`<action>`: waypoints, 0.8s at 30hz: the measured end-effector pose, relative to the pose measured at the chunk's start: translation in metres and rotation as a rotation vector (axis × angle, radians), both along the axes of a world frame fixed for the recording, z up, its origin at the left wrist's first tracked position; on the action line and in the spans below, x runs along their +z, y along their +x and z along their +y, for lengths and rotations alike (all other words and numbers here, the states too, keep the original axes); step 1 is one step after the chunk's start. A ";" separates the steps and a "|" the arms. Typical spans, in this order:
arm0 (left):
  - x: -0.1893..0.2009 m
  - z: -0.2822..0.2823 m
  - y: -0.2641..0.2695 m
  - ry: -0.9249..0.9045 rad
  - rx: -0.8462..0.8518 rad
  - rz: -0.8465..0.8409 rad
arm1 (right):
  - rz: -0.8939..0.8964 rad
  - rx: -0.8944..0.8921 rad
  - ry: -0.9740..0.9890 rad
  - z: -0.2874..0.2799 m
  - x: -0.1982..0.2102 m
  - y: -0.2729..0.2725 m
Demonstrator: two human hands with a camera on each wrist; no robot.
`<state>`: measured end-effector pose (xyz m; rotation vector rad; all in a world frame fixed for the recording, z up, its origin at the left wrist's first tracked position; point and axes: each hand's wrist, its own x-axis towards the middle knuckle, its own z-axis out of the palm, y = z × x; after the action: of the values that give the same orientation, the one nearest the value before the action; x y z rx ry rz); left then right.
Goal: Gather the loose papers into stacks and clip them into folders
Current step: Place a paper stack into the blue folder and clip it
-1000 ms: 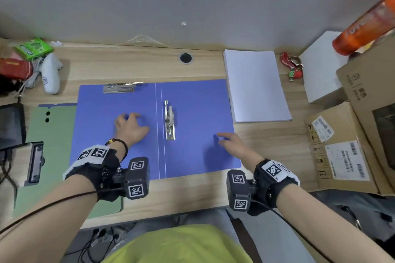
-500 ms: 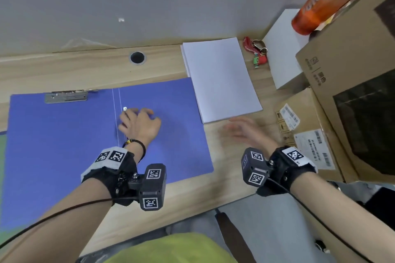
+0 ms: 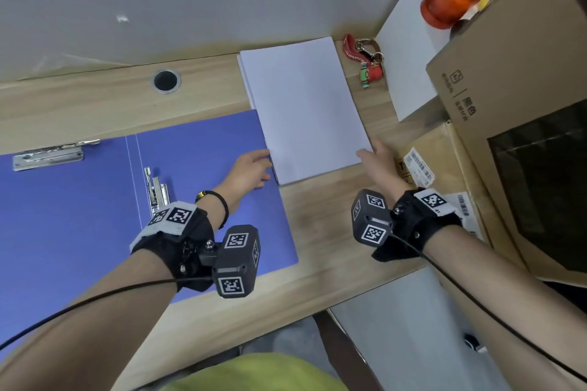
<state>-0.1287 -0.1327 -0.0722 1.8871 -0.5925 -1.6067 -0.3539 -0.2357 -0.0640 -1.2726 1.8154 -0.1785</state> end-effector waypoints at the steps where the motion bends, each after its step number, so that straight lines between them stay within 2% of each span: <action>1: 0.001 0.000 -0.001 -0.009 0.001 -0.007 | -0.007 -0.003 0.026 0.000 0.000 -0.001; 5: 0.004 0.001 -0.002 -0.027 0.034 -0.018 | -0.044 -0.043 0.012 0.003 -0.001 -0.003; 11: 0.013 0.005 -0.005 0.004 0.080 0.118 | -0.060 -0.045 -0.001 0.004 0.005 -0.004; 17: 0.015 0.008 -0.006 0.012 0.172 0.153 | -0.086 -0.097 -0.068 -0.003 0.013 -0.009; 24: 0.015 0.012 -0.002 0.037 0.184 0.197 | -0.334 -0.264 0.038 -0.016 0.004 -0.006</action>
<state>-0.1307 -0.1206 -0.0572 1.7272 -0.2988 -1.6660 -0.3595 -0.2517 -0.0597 -0.9096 1.6784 -0.4713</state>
